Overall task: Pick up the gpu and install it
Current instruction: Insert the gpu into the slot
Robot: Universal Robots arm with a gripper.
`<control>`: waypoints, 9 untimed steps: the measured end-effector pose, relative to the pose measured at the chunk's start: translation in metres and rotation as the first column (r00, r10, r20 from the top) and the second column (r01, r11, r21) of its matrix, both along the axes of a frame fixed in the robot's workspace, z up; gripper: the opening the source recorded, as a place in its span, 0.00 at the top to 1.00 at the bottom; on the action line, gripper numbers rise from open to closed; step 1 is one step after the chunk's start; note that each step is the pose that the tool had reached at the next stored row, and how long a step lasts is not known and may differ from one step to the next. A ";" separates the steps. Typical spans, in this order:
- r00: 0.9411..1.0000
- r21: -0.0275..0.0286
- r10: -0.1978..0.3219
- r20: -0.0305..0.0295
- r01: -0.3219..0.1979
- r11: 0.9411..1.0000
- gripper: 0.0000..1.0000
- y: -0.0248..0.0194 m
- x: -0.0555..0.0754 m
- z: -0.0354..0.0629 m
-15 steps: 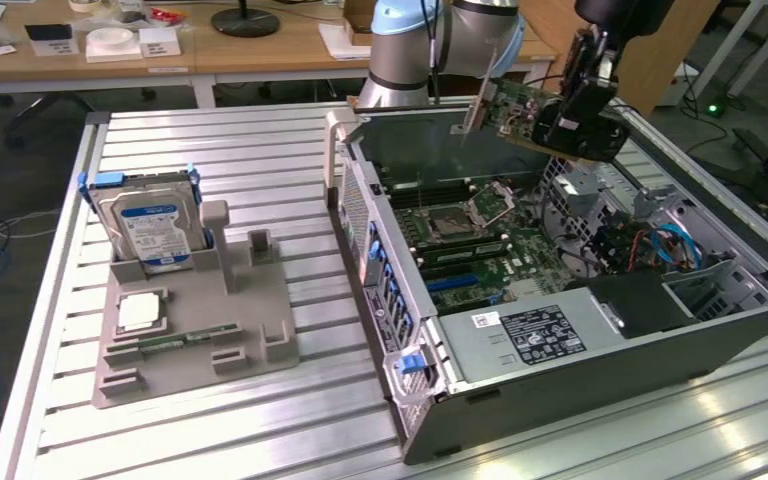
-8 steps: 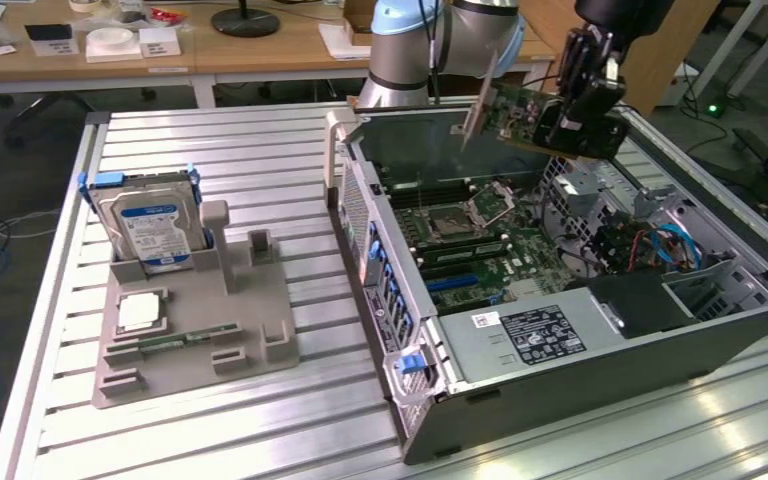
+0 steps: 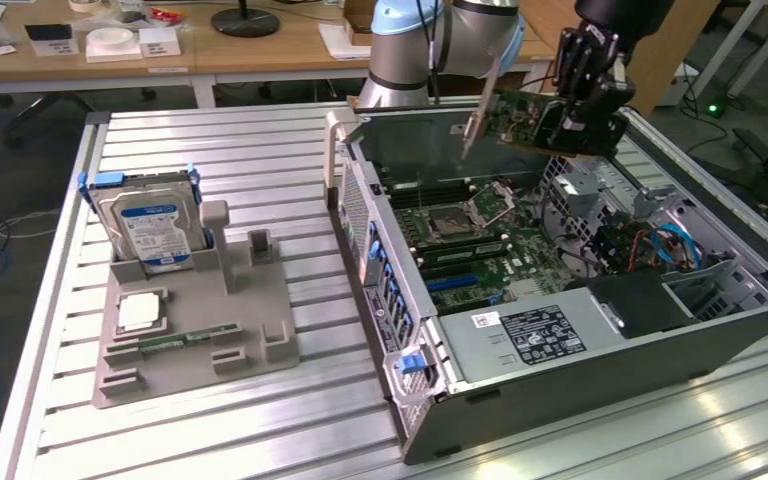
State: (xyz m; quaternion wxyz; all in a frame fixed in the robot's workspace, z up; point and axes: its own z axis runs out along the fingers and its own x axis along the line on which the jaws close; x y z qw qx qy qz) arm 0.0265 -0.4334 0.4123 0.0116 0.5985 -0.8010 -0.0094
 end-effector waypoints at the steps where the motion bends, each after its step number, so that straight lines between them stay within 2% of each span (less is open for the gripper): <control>1: 1.000 0.000 0.016 0.000 -0.016 1.000 0.72 0.0000 0.000 0.0000; 4: 0.998 0.000 0.065 0.001 -0.065 0.998 0.72 0.0000 0.000 0.0000; 8: 0.994 -0.001 0.107 0.010 -0.107 0.994 0.72 0.0000 0.000 -0.0009; 9: 0.994 -0.001 0.111 0.011 -0.111 0.994 0.72 0.0000 0.000 -0.0013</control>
